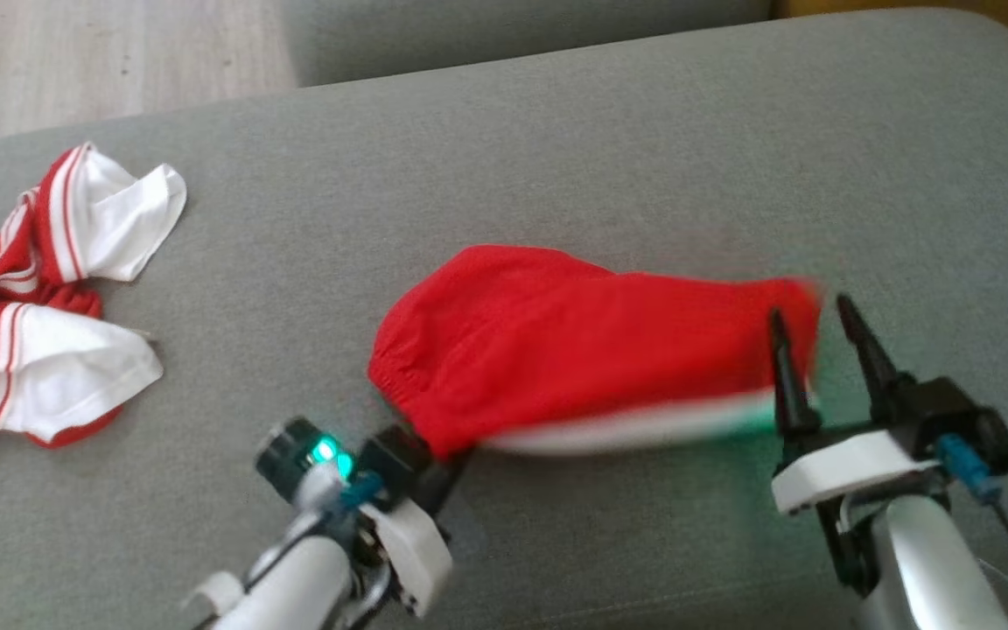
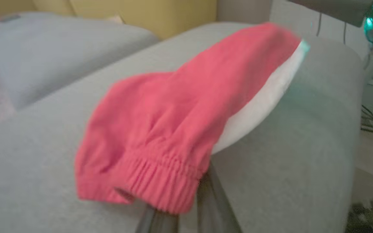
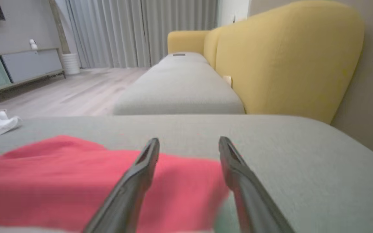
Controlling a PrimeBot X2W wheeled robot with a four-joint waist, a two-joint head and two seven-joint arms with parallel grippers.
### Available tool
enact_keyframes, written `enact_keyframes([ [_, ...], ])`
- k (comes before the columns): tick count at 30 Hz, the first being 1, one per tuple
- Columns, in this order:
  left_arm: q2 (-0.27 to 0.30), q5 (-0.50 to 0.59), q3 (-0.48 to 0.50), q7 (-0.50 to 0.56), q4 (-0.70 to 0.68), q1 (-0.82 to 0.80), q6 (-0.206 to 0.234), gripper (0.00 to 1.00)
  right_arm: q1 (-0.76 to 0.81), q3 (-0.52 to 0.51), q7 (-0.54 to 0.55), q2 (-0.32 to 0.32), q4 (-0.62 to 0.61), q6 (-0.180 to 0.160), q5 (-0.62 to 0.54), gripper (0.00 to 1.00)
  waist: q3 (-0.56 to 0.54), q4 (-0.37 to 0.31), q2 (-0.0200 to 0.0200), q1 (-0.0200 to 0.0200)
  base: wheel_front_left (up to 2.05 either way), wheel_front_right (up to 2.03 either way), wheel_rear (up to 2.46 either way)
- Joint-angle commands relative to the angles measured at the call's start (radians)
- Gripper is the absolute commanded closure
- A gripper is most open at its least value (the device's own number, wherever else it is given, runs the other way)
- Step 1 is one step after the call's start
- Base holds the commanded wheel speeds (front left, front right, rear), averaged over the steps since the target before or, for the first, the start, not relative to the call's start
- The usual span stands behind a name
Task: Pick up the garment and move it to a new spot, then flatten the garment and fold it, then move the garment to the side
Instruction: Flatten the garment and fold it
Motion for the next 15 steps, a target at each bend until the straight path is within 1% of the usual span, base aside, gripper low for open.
enact_keyframes([
  [1, 0.005, -0.02, 0.007, 0.009, -0.001, -0.06, -0.004, 1.0, -0.015, 0.023, -0.006, -0.002, -0.003, 0.007, -0.007, 0.0, 0.007, -0.01, 0.0, 0.0, 0.0, 0.0, 0.0],
  [3, 0.004, -0.063, -0.06, 0.025, 0.032, -0.071, -0.005, 1.0, -0.01, 0.034, -0.006, -0.002, 0.025, 0.007, 0.006, 0.0, 0.015, -0.02, 0.0, 0.0, 0.0, 0.0, 0.0],
  [5, 0.013, -0.128, -0.129, 0.043, 0.048, -0.083, -0.006, 1.0, 0.002, 0.041, -0.006, -0.002, 0.026, 0.007, 0.016, 0.0, 0.022, -0.025, 0.0, 0.0, 0.0, 0.0, 0.0],
  [9, 0.059, -0.266, -0.246, 0.09, 0.047, -0.107, -0.006, 1.0, 0.04, 0.05, -0.006, -0.002, 0.025, 0.007, 0.022, 0.0, 0.025, -0.028, 0.0, 0.0, 0.0, 0.0, 0.0],
  [12, 0.097, -0.35, -0.291, 0.117, 0.025, -0.128, -0.006, 1.0, 0.055, 0.047, -0.006, -0.002, 0.024, 0.007, 0.01, 0.0, 0.023, -0.024, 0.0, 0.0, 0.0, 0.0, 0.0],
  [13, 0.109, -0.363, -0.3, 0.118, 0.017, -0.136, -0.006, 0.94, 0.057, 0.046, -0.006, -0.002, 0.023, 0.007, 0.008, 0.0, 0.023, -0.022, 0.0, 0.0, 0.0, 0.0, 0.0],
  [14, 0.121, -0.373, -0.305, 0.118, 0.01, -0.14, -0.006, 0.29, 0.059, 0.045, -0.006, -0.002, 0.021, 0.007, 0.006, 0.0, 0.022, -0.02, 0.0, 0.0, 0.0, 0.0, 0.0],
  [15, 0.132, -0.38, -0.311, 0.123, 0.006, -0.143, -0.006, 0.0, 0.059, 0.045, -0.006, -0.002, 0.018, 0.007, 0.007, 0.0, 0.021, -0.018, 0.0, 0.0, 0.0, 0.0, 0.0],
])
